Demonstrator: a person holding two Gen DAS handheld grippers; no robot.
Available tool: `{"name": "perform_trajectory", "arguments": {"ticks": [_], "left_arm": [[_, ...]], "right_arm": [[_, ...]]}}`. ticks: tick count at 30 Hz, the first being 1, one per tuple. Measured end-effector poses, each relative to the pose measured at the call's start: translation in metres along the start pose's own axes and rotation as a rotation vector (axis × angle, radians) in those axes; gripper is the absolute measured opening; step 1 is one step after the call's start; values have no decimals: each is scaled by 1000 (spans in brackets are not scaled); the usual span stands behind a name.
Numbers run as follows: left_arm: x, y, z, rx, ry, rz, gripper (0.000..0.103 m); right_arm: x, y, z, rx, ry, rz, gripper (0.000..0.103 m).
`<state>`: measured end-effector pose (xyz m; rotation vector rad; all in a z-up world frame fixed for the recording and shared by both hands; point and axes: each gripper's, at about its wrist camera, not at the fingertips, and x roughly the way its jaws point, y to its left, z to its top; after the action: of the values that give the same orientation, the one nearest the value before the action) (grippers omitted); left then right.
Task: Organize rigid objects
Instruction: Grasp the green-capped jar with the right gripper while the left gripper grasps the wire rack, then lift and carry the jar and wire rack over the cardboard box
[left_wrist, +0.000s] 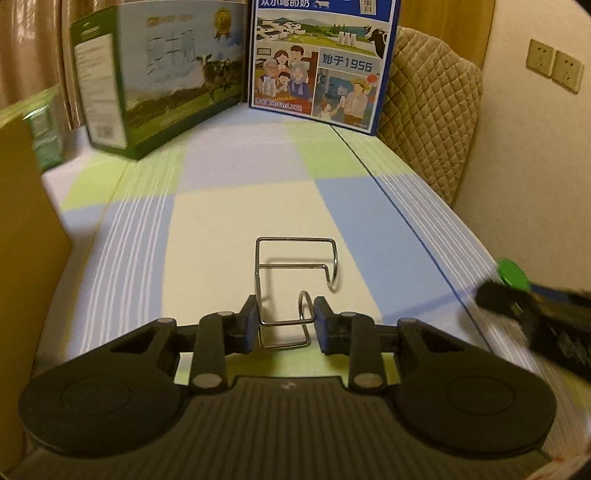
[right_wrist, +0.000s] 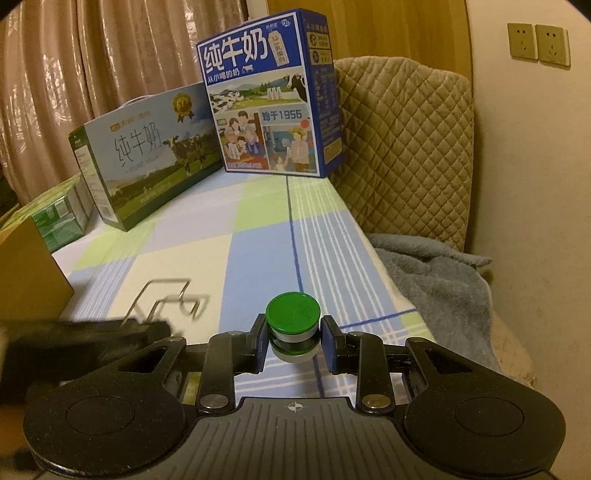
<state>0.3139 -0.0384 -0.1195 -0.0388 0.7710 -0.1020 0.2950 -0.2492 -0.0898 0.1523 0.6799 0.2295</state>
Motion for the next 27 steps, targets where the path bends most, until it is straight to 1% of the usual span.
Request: {"name": "perform_trajectory", "arguments": {"ticks": [4, 8, 11, 13, 17, 18, 20, 25, 27], "left_arm": [[-37, 4, -30, -21, 1, 3, 26], [-71, 7, -58, -4, -4, 14, 26], [-86, 10, -73, 24, -10, 32, 26], [-89, 11, -79, 45, -12, 49, 27], [-88, 14, -86, 64, -9, 75, 38], [-88, 15, -86, 66, -9, 78, 39], [-85, 15, -84, 70, -11, 74, 40], [-83, 14, -79, 96, -47, 69, 39], [-81, 14, -77, 102, -46, 64, 39]], "right_arm": [[-7, 4, -1, -9, 7, 18, 26], [-19, 15, -2, -34, 8, 38, 26], [-32, 25, -7, -42, 16, 53, 26], [-40, 31, -11, -47, 18, 64, 26], [-49, 38, -17, -43, 24, 72, 26], [-49, 39, -17, -43, 26, 72, 26], [-47, 41, -18, -48, 31, 69, 26], [-43, 41, -20, -51, 42, 69, 26], [-43, 41, -20, -50, 41, 67, 26]]}}
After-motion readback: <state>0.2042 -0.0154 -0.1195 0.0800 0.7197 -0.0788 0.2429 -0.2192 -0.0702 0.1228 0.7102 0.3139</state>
